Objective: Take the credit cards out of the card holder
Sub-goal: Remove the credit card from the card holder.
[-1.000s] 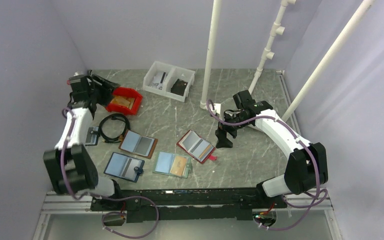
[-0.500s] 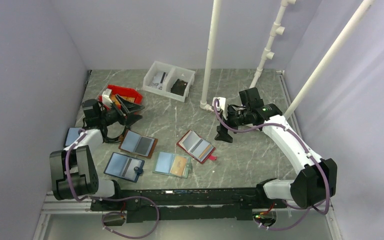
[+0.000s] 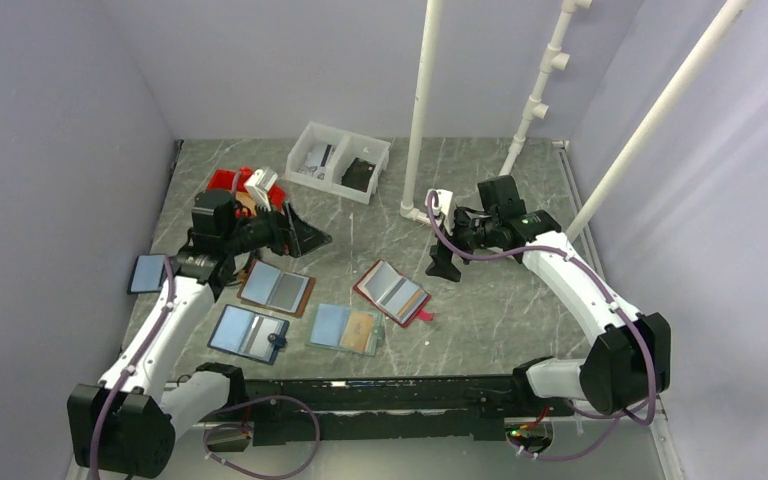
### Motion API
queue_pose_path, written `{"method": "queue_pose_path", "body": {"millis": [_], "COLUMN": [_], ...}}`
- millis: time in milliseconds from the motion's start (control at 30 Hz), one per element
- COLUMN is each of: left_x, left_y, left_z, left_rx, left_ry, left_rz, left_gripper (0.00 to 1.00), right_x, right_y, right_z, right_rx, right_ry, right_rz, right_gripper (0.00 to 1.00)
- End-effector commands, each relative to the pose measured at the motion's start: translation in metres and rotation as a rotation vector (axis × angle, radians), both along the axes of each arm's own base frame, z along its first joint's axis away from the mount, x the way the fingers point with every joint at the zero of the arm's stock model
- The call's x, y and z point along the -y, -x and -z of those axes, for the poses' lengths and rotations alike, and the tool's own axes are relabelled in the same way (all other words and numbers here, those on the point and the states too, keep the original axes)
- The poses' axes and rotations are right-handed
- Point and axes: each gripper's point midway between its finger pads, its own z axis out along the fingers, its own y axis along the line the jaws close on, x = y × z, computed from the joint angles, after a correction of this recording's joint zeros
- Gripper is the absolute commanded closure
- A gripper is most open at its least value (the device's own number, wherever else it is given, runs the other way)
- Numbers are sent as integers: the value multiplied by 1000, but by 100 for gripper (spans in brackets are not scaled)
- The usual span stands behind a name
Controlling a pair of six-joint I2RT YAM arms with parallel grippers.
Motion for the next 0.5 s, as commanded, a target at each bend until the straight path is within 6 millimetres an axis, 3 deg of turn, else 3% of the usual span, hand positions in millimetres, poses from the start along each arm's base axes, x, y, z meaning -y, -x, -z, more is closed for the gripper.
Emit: {"method": "queue_pose_path", "body": {"millis": [0, 233, 367, 467], "left_x": [-8, -1, -1, 5], "left_y": [-3, -5, -12, -11], "left_z": [9, 17, 24, 33], "left_rx": [83, -52, -170, -201], "left_ry": [-73, 23, 172, 186], "left_rz": [-36, -2, 42, 60], "left_gripper": [11, 1, 1, 2], "right_x": [-2, 2, 1, 0], "right_y": [-4, -2, -1, 0], "right_z": [-3, -5, -5, -5], "right_rx": [8, 6, 1, -5], "right_ry": [-39, -59, -62, -69], "right_rz": [13, 19, 13, 9], "right_gripper": [0, 0, 0, 0]}}
